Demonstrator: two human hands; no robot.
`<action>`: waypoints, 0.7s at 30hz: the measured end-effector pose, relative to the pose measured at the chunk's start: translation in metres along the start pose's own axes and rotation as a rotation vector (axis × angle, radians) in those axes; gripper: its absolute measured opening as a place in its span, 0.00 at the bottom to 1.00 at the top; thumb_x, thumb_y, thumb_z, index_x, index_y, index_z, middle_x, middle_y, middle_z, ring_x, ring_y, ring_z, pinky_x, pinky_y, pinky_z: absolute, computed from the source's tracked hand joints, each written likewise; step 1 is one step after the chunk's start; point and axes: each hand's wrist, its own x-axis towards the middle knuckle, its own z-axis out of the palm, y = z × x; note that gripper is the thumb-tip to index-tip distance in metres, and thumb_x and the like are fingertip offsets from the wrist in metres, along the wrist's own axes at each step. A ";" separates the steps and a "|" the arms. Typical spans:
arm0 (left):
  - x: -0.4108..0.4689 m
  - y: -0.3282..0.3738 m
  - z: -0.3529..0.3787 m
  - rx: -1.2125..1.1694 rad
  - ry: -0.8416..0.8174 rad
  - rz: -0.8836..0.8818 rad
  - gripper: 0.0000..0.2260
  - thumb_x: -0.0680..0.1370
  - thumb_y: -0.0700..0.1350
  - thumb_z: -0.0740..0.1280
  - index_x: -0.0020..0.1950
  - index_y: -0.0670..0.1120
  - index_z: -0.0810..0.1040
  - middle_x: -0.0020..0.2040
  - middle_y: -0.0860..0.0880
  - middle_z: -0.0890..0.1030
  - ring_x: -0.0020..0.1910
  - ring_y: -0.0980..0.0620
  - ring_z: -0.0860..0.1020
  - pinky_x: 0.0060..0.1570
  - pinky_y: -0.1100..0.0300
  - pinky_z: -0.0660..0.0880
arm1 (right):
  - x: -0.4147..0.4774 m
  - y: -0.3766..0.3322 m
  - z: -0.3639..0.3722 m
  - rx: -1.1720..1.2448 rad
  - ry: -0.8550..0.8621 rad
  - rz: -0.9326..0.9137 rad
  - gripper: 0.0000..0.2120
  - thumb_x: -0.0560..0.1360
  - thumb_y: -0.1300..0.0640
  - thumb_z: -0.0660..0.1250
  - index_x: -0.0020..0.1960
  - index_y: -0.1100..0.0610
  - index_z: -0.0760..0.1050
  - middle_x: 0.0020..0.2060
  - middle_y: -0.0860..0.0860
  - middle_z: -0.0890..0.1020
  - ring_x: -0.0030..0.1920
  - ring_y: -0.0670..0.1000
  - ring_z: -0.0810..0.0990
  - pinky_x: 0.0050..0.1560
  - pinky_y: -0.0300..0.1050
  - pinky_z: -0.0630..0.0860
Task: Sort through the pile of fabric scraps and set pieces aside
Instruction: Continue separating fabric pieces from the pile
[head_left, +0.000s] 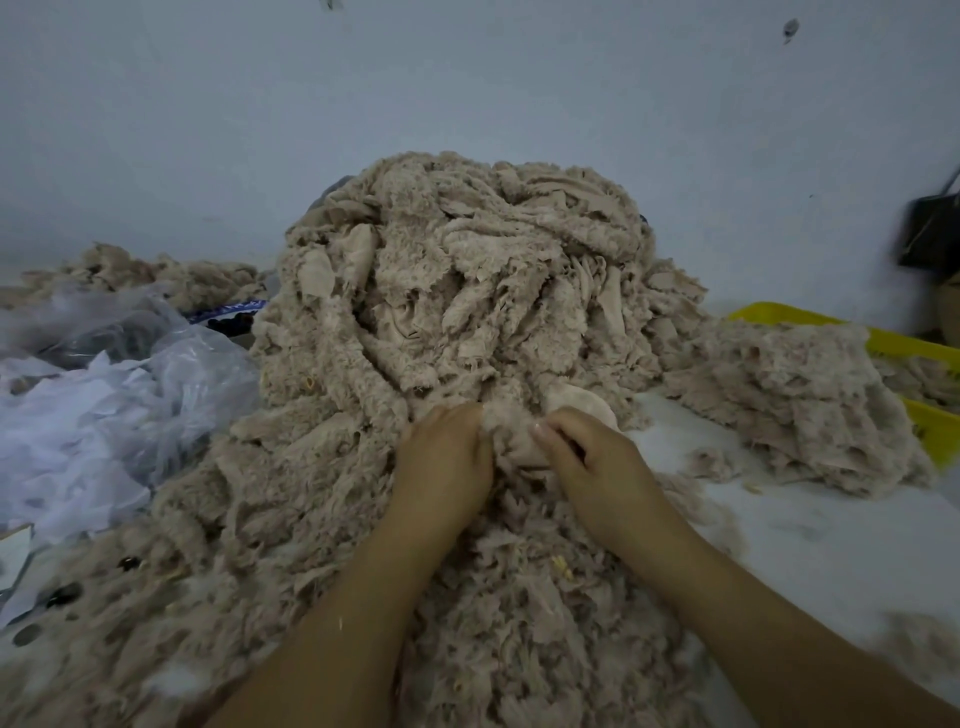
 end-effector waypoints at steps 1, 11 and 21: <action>0.002 -0.006 -0.002 0.009 0.004 -0.092 0.07 0.82 0.41 0.57 0.50 0.45 0.75 0.45 0.49 0.73 0.52 0.42 0.75 0.57 0.46 0.71 | 0.000 -0.001 -0.001 0.041 0.039 -0.004 0.13 0.82 0.49 0.59 0.41 0.52 0.73 0.35 0.46 0.75 0.34 0.44 0.74 0.34 0.34 0.67; 0.007 -0.032 -0.003 -0.001 0.041 -0.464 0.08 0.81 0.38 0.56 0.56 0.40 0.73 0.54 0.39 0.78 0.56 0.38 0.76 0.63 0.40 0.70 | 0.008 0.013 -0.026 0.256 0.538 0.285 0.14 0.84 0.46 0.56 0.41 0.47 0.70 0.30 0.46 0.71 0.28 0.43 0.68 0.30 0.40 0.66; -0.004 0.012 -0.004 -0.322 0.294 0.161 0.19 0.79 0.44 0.57 0.68 0.46 0.77 0.65 0.54 0.74 0.65 0.62 0.67 0.69 0.54 0.65 | 0.003 0.008 -0.030 0.241 0.543 0.194 0.20 0.84 0.46 0.56 0.40 0.60 0.64 0.26 0.46 0.63 0.27 0.46 0.59 0.28 0.39 0.60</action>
